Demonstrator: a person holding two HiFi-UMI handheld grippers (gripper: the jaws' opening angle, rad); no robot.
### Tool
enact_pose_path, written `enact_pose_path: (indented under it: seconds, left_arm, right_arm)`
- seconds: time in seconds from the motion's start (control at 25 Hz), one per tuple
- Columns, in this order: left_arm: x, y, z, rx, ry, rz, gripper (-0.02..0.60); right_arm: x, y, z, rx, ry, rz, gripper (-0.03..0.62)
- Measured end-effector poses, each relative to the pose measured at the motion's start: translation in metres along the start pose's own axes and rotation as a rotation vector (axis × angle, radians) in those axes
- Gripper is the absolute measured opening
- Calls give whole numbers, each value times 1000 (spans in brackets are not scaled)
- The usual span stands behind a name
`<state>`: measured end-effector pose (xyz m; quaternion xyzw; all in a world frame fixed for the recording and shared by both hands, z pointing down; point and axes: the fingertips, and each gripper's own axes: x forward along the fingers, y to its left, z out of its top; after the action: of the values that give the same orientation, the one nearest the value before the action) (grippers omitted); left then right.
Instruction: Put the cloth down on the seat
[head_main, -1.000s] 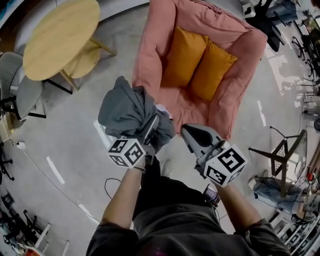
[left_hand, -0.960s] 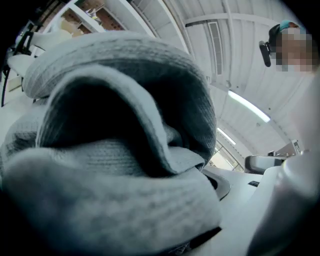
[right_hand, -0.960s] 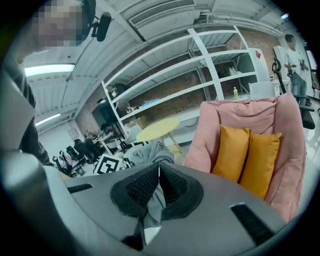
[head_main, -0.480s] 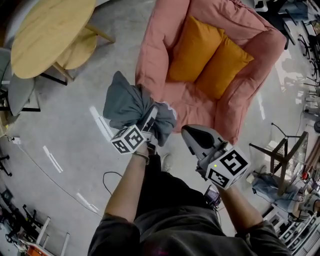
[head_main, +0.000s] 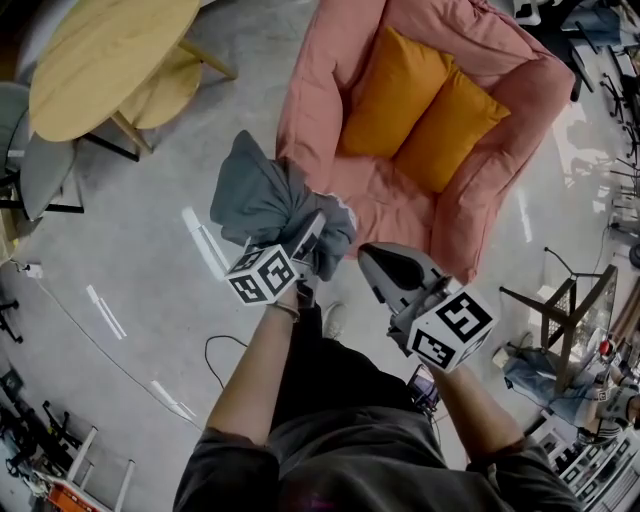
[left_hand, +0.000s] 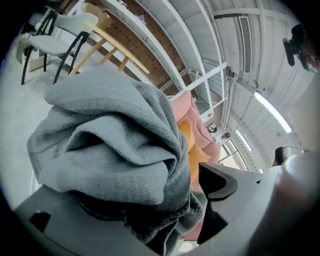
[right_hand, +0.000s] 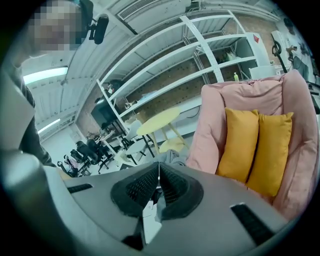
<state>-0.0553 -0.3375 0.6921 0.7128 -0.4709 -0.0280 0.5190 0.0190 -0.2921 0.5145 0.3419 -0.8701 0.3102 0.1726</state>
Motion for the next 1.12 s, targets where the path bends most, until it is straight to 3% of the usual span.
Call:
enact_pose_path:
  seconds: [0.32,0.88,1.0,1.12]
  left_arm:
    - [-35,0,-10,-17,-19,126,457]
    - [-66,-8,-34,18,2,150,457]
    - [-74,-14,-30,66,-7,156,457]
    - [-91,-38,-18,192,-29,150,453]
  right_arm:
    - [-13,20,-10,2,-16,23,17]
    - [-26,32,-7,-11,-35,33,17]
    - [-27,35,-5,-19,-45,32,17]
    - [-35,35,3,-27,-65,19,17]
